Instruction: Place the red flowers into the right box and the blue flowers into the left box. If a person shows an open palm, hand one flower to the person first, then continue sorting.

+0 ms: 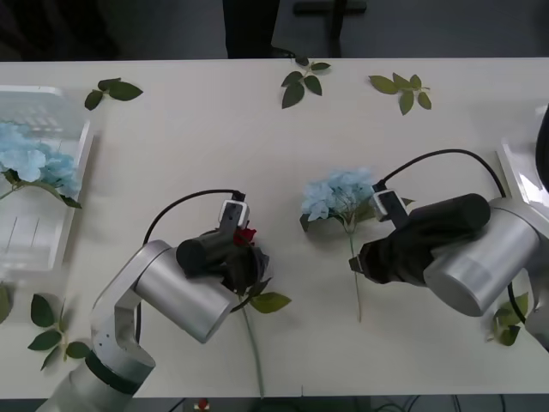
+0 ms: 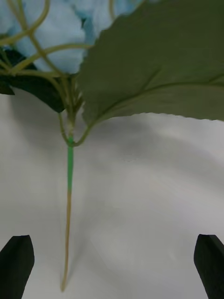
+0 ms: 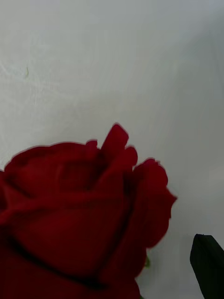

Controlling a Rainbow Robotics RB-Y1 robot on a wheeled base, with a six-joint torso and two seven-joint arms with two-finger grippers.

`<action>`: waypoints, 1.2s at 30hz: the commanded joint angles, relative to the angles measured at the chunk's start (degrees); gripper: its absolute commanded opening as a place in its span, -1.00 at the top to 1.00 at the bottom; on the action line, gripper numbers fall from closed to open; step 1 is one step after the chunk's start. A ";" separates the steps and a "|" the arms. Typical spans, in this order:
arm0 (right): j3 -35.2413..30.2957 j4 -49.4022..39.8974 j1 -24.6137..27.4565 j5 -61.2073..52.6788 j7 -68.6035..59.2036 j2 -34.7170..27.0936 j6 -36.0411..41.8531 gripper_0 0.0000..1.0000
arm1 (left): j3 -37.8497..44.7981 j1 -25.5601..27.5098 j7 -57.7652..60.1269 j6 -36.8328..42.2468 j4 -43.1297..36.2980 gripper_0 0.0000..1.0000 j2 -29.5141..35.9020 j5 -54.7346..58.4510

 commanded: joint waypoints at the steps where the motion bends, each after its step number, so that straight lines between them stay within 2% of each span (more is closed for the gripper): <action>1: 1.33 2.62 -2.29 3.75 -3.12 2.99 -2.15 -1.00 | -1.02 3.06 -0.57 -0.30 -5.48 -1.00 1.07 -0.25; 8: 3.88 7.10 -3.25 9.11 -3.74 7.47 -3.47 -1.00 | -2.08 5.87 -0.84 -0.30 -7.42 -1.00 1.51 -2.27; 9: 4.14 7.54 -3.34 9.81 -3.83 7.91 -3.47 -0.54 | -2.08 6.14 -0.84 -0.30 -7.24 -1.00 1.51 -2.80; 10: 4.41 7.72 -3.34 10.43 -3.91 8.26 -3.55 0.17 | -2.08 6.40 -0.84 -0.21 -7.24 -1.00 1.51 -3.06; 12: 4.67 8.07 -3.25 10.87 -4.18 8.61 -3.55 1.00 | -2.17 6.57 -0.84 -0.21 -6.98 -1.00 1.51 -3.41; 16: 5.73 8.95 -3.25 11.31 -4.79 8.70 -5.22 1.00 | -2.08 6.22 -0.75 -0.21 -5.22 -1.00 1.33 -4.38; 17: 5.90 9.21 -3.25 11.31 -4.97 8.70 -5.58 1.00 | -2.08 6.05 -0.75 -0.21 -4.69 -0.85 1.33 -4.55; 18: 6.25 9.65 -3.25 11.31 -5.06 8.70 -6.28 1.00 | -2.08 5.70 -0.66 -0.30 -3.99 -0.61 1.24 -4.82; 20: 6.43 10.00 -3.25 11.31 -5.32 8.70 -7.07 1.00 | -2.08 5.08 -0.48 -0.21 -3.20 -0.32 1.16 -5.08; 21: 6.52 10.27 -3.34 11.31 -5.41 8.70 -7.33 1.00 | -2.08 4.55 -0.31 -0.21 -2.67 0.03 1.16 -5.43; 23: 6.52 10.27 -3.25 11.31 -5.50 8.70 -7.33 1.00 | -2.08 4.03 -0.05 -0.21 -2.23 0.61 1.16 -5.52; 24: 6.43 10.27 -3.25 11.39 -5.58 8.70 -7.33 1.00 | -2.08 3.67 0.13 -0.21 -1.97 0.99 1.16 -5.61; 36: 4.85 6.31 -3.17 10.69 -6.38 4.57 -7.60 1.00 | -1.02 2.71 0.83 -0.21 -3.64 1.00 1.51 -4.73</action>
